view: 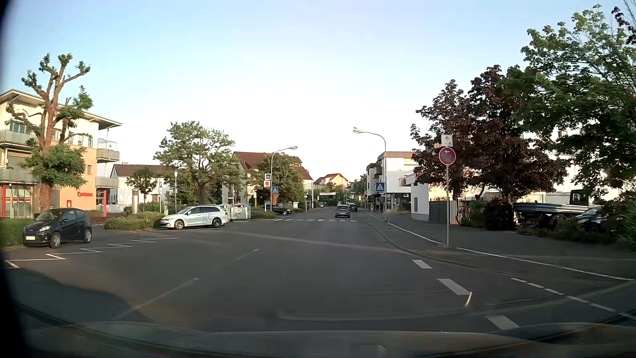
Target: Follow the waypoints while adhering to traffic rules and regulations
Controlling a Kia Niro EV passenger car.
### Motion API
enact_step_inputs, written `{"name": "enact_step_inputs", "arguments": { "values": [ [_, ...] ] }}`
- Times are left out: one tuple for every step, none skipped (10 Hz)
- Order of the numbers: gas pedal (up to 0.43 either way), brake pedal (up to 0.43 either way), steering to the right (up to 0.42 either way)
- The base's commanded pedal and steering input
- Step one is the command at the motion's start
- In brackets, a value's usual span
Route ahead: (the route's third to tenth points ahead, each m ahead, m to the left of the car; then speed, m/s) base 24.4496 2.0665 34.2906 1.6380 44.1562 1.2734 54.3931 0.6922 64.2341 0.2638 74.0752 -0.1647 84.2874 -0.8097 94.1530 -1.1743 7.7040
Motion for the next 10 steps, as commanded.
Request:
{"name": "enact_step_inputs", "arguments": {
  "values": [
    [0.0,0.03,0.014],
    [0.0,0.03,0.011],
    [0.0,0.03,0.01],
    [0.0,0.03,0.01],
    [0.0,0.03,0.006],
    [0.0,0.03,0.004],
    [0.0,0.03,0.003],
    [0.0,0.03,0.002],
    [0.0,0.03,0.0],
    [0.0,0.03,-0.001]
  ]
}}
